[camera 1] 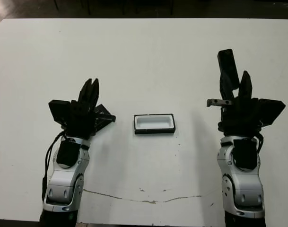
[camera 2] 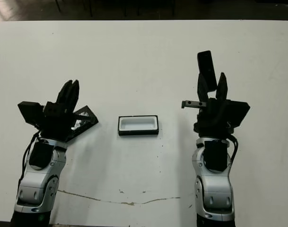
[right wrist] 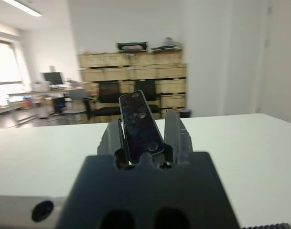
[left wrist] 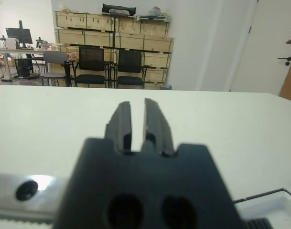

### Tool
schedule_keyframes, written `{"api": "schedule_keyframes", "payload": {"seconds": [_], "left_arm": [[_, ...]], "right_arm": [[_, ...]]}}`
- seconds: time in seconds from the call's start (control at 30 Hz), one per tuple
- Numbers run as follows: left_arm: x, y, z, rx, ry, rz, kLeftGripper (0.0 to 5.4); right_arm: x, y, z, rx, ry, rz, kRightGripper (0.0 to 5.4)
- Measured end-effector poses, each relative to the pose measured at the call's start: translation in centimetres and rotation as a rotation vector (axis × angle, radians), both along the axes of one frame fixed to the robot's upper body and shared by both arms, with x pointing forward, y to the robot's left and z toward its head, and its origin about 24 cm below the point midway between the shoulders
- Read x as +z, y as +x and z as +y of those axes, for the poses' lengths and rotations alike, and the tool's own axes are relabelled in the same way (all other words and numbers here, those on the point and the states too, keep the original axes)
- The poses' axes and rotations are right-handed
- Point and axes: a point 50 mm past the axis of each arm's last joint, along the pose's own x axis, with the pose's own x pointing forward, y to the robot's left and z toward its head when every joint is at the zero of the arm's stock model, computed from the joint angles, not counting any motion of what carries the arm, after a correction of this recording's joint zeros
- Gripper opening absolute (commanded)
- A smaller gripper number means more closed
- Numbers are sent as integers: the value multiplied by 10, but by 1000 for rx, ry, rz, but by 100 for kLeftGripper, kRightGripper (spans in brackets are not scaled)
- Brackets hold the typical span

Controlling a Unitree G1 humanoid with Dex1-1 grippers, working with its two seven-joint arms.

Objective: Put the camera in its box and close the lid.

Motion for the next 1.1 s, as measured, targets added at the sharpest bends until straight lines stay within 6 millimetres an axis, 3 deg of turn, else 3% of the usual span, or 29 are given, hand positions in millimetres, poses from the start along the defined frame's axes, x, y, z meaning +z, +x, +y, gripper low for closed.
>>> {"api": "schedule_keyframes", "payload": {"seconds": [0.23, 0.43, 0.83, 1.1], "left_arm": [[0, 0, 0, 0, -1, 0, 0], [0, 1, 0, -3, 0, -4, 0], [1, 1, -1, -3, -1, -6, 0], [1, 1, -1, 1, -3, -7, 0]], "right_arm": [[8, 4, -19, 230, -130, 82, 12], [11, 12, -24, 418, -211, 169, 12], [-12, 40, -33, 788, -243, 458, 12], [-20, 49, -26, 932, -279, 530, 12]]}}
